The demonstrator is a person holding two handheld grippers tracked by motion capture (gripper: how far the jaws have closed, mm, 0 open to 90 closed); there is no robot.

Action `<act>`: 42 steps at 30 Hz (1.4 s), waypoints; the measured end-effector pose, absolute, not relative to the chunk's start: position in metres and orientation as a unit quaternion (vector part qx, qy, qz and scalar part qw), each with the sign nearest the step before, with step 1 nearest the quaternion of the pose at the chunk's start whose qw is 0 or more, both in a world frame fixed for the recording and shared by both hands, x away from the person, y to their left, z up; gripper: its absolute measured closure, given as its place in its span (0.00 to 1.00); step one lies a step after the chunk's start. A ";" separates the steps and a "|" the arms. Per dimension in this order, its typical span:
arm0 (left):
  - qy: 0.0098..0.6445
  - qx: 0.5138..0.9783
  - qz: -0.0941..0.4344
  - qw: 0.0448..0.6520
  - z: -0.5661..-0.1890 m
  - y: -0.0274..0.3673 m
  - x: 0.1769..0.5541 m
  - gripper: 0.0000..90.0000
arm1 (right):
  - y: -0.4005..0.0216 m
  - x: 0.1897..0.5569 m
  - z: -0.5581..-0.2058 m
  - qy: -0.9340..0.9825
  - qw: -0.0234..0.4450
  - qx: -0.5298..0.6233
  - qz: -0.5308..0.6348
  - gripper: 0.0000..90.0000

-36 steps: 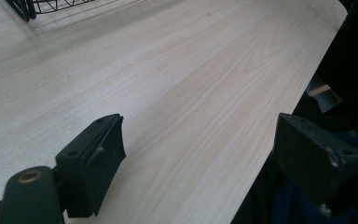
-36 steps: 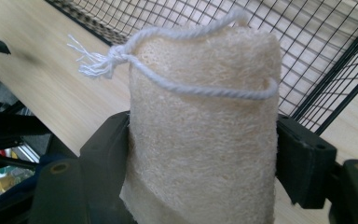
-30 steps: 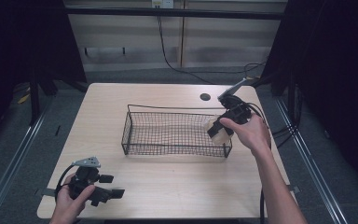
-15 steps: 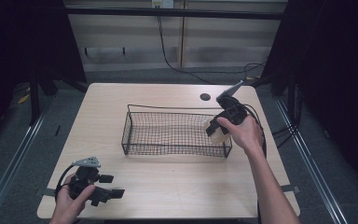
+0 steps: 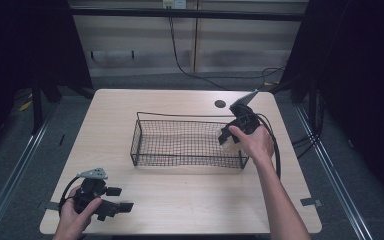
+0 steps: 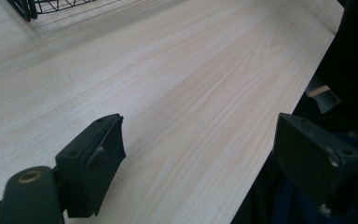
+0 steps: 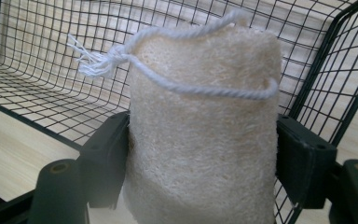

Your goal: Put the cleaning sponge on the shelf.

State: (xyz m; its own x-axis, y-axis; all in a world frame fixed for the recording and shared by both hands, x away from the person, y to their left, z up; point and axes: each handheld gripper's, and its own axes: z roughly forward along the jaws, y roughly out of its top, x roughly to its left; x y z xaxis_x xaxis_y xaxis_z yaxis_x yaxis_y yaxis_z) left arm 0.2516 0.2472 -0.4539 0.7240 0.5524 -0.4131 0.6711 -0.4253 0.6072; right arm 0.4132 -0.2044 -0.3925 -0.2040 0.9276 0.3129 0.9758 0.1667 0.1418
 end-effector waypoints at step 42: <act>0.366 0.841 -0.077 0.391 -0.454 0.246 0.251 0.18 | -0.189 0.413 -0.439 -0.714 0.048 -0.693 -0.086 0.29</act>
